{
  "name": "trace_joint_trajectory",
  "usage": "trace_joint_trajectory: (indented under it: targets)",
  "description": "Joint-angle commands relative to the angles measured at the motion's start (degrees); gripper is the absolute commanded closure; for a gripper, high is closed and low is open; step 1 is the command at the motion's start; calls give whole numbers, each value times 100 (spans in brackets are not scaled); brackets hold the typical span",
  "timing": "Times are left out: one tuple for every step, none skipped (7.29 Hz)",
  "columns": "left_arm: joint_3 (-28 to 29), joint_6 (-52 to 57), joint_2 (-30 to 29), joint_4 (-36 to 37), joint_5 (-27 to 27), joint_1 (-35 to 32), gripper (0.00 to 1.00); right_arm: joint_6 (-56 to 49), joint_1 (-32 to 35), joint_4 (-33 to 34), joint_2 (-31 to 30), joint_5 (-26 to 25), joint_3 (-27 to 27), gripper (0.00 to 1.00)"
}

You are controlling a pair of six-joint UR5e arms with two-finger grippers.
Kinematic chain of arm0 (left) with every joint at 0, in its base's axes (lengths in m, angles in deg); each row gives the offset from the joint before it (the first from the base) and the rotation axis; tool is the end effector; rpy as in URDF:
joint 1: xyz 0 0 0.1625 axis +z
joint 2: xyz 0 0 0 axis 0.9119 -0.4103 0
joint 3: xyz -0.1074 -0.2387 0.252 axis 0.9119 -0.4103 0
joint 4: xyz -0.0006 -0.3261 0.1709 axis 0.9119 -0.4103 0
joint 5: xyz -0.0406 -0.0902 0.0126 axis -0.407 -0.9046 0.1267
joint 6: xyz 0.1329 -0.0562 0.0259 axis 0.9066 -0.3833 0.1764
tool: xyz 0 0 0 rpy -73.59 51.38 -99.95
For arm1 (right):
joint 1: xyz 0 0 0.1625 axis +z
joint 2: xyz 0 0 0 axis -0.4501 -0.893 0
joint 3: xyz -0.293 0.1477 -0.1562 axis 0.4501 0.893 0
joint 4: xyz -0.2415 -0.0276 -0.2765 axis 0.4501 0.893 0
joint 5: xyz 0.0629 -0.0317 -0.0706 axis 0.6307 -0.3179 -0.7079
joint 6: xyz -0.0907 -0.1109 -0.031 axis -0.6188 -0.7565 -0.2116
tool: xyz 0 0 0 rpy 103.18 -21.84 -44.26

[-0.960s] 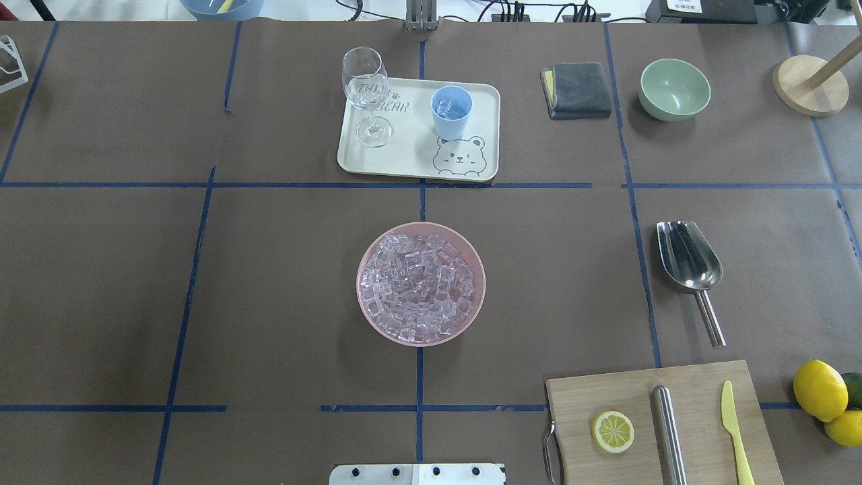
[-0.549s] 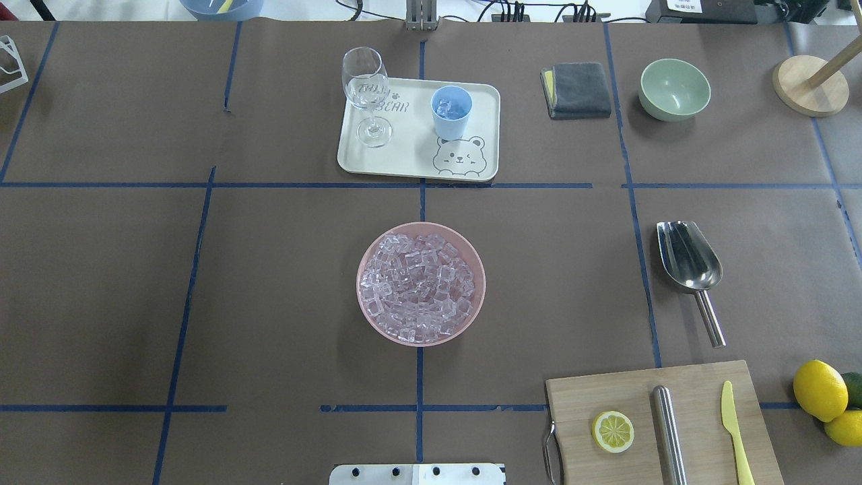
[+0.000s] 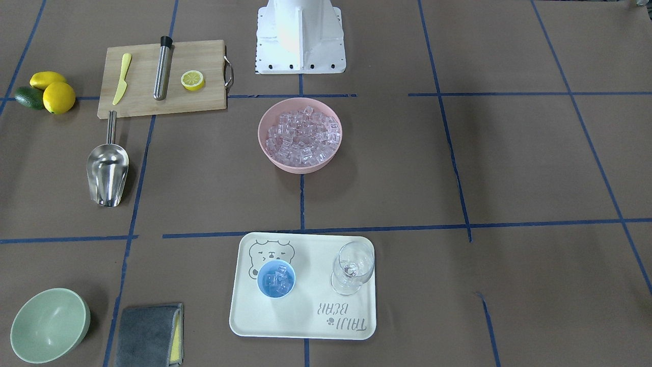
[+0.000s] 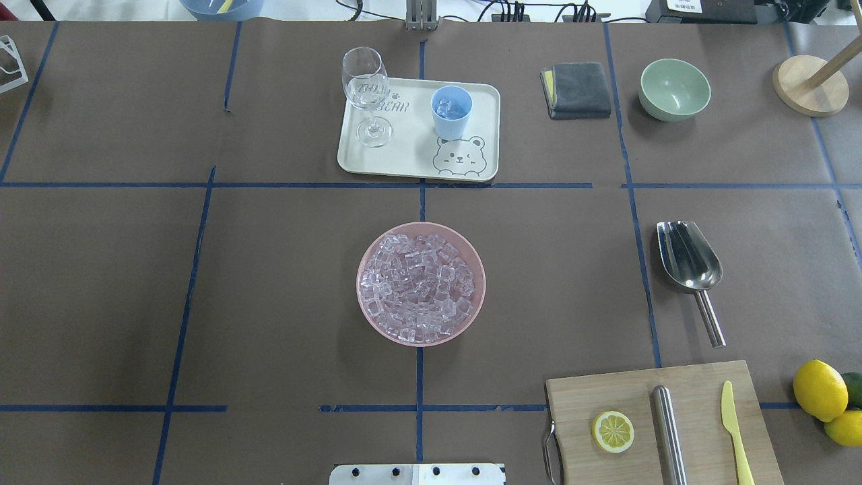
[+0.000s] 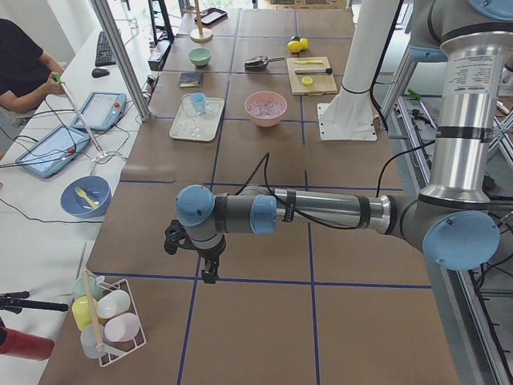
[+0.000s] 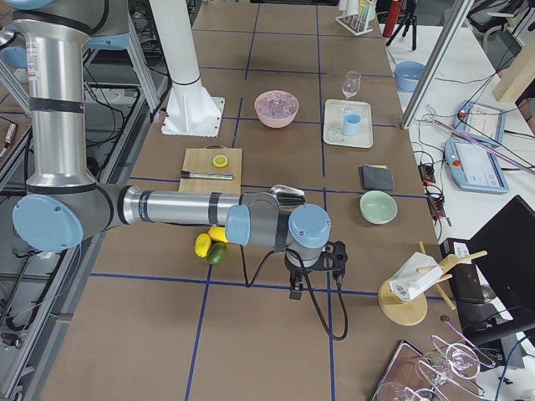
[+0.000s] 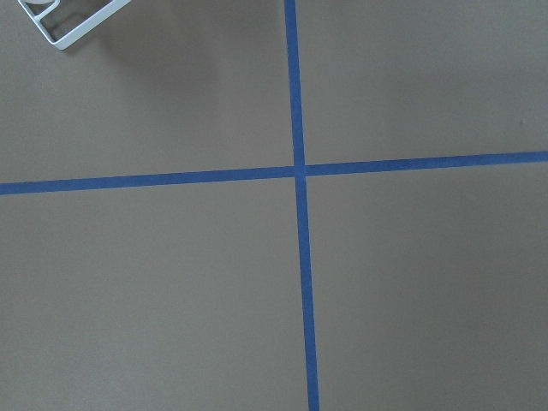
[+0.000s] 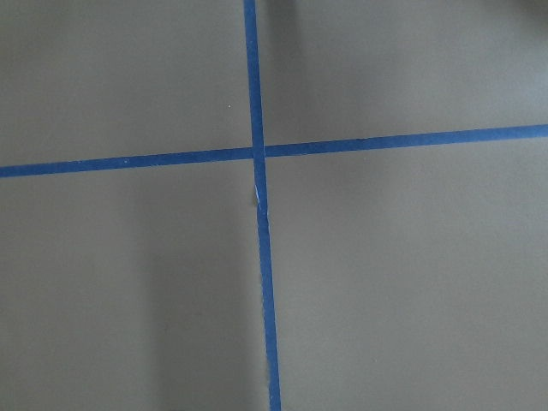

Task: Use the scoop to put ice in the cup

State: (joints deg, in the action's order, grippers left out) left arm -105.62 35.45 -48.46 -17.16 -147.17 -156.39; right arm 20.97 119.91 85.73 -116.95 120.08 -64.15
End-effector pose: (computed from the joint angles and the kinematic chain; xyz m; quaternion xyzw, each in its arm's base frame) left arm -0.0311 -0.4543 0.6046 0.0090 0.3982 0.0330 0.9167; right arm 0.0487 -0.4249 0.6256 -0.0167 -0.4033 0.0359 0.9142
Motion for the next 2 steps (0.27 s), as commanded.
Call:
trace_joint_trajectory:
  targets:
    - [-10,7,0,-7,0,0,0,-10,0,-9,9,3,0,0]
    - [-1,-2,0,-7,0,0,0,-1,0,-9,9,3,-9,0]
